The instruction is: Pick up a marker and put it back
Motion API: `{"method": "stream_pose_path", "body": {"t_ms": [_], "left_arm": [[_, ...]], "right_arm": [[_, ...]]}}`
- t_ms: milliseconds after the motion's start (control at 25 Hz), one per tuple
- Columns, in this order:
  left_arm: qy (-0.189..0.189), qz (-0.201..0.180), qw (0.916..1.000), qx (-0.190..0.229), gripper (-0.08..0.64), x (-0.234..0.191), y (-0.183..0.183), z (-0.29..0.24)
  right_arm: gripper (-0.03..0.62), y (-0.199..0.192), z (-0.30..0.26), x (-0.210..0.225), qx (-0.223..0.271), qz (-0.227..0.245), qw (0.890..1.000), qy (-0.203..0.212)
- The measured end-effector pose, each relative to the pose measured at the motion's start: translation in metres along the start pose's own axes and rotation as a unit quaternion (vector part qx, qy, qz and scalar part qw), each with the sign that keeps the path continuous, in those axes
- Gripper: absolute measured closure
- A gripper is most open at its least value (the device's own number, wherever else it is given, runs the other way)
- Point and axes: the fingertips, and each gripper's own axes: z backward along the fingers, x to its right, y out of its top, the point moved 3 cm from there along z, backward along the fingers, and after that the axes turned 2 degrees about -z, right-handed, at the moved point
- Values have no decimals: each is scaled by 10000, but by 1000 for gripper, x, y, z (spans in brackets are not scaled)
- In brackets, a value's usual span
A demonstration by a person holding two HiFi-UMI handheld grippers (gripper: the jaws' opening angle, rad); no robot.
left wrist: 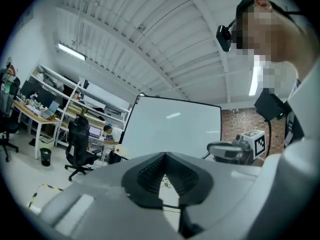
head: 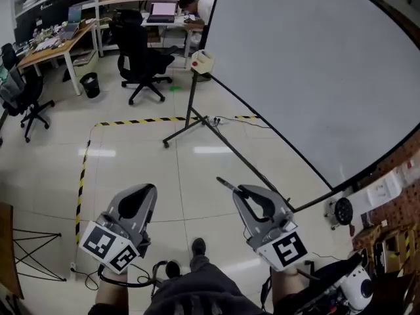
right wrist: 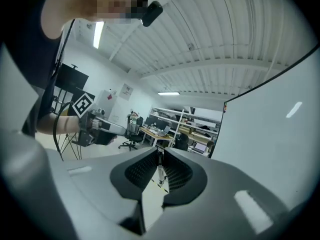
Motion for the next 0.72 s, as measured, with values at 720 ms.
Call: {"method": "stream_pose_path", "body": {"t_ms": [720], "left_arm": [[-153,-766,9969,131,554,122,20,-27]], "right_arm": [[552,0,125,45,341,-86,9989,-298]]}}
